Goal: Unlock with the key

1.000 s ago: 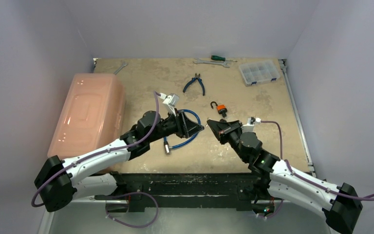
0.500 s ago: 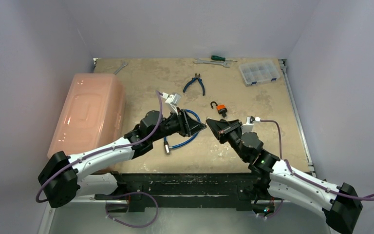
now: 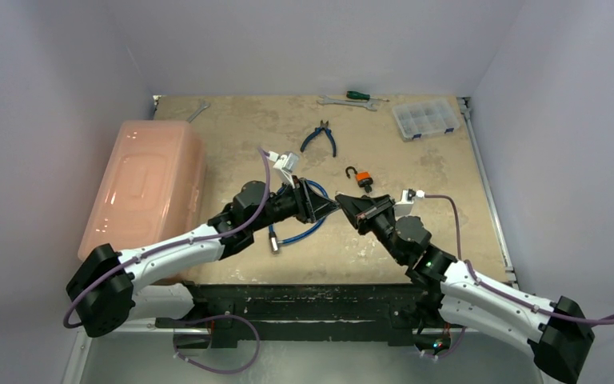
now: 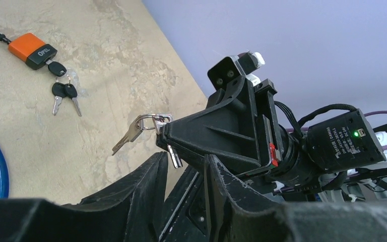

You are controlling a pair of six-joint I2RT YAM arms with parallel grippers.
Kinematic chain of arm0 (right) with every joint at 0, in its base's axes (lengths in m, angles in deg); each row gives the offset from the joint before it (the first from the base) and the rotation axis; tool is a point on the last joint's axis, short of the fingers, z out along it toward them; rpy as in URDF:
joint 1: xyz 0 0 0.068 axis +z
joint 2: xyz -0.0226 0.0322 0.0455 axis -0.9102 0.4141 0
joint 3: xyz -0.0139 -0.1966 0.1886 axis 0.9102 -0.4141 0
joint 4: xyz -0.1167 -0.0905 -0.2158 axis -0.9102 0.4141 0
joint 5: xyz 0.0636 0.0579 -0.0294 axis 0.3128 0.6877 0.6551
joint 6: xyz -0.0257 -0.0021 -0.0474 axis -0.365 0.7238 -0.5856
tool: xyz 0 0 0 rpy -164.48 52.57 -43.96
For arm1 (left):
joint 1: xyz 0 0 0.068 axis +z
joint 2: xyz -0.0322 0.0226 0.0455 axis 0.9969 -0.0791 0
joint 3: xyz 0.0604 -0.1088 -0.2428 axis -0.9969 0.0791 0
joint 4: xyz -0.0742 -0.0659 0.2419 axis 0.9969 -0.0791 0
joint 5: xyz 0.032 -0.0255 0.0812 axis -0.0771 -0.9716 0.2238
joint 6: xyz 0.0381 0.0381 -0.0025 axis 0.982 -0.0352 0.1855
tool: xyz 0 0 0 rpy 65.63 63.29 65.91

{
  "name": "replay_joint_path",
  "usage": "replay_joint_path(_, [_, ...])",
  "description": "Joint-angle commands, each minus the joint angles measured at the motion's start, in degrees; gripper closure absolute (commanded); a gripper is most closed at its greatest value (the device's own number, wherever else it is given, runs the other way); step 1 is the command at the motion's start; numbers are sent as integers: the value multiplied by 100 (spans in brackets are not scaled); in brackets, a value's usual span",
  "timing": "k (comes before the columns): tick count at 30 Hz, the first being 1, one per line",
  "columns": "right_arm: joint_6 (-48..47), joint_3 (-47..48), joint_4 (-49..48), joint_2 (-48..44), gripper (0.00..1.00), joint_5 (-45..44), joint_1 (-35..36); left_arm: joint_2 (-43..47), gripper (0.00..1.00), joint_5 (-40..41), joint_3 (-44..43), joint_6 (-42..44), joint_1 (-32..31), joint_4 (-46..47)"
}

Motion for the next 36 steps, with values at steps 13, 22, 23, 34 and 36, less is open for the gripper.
replay_joint_path(13, [-176, 196, -601, 175, 100, 249, -21, -61, 90, -56, 33, -86, -23, 375])
replay_joint_path(22, [-579, 57, -1002, 185, 100, 671, -21, 65, 100, 11, -107, 90, -12, -60])
replay_joint_path(23, [-639, 48, -998, 152, 100, 694, -19, 92, 100, 11, -108, 97, -12, -89])
replay_joint_path(34, [-1588, 596, -189, -52, 54, 713, -21, 403, 100, 55, -127, 220, 5, -435])
replay_joint_path(36, [-1664, 647, -96, -37, 51, 724, -21, 438, 100, 55, -126, 229, 5, -467])
